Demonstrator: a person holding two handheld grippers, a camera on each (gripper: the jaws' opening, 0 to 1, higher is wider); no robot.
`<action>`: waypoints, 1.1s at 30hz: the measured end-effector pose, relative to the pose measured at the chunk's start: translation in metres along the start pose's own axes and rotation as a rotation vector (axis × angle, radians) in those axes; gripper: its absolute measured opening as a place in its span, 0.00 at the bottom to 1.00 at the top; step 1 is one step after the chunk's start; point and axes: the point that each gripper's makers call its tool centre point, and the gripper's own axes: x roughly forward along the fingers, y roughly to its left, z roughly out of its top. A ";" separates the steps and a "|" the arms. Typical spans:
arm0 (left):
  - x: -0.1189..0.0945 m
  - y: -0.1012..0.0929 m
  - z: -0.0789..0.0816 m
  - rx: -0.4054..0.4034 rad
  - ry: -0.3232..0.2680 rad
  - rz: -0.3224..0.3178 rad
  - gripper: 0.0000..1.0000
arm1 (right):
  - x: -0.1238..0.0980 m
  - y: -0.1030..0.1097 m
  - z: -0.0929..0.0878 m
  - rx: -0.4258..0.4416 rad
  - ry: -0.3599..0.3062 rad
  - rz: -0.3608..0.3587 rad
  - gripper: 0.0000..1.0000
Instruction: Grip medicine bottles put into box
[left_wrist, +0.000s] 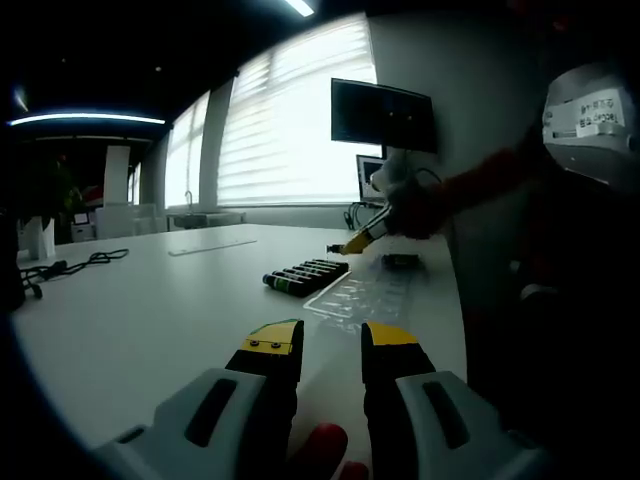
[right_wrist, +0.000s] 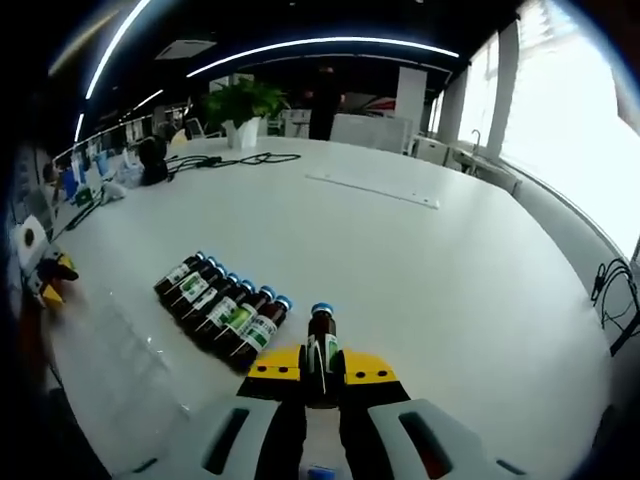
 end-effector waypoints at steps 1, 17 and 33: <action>0.000 0.000 0.000 0.000 0.000 0.000 0.18 | -0.003 0.001 0.001 0.016 -0.003 0.000 0.08; 0.000 0.001 0.000 0.000 -0.001 0.000 0.18 | -0.059 0.034 -0.010 0.082 -0.063 0.028 0.08; 0.000 0.000 0.000 0.000 -0.003 -0.001 0.18 | -0.077 0.049 -0.043 0.116 -0.029 0.013 0.08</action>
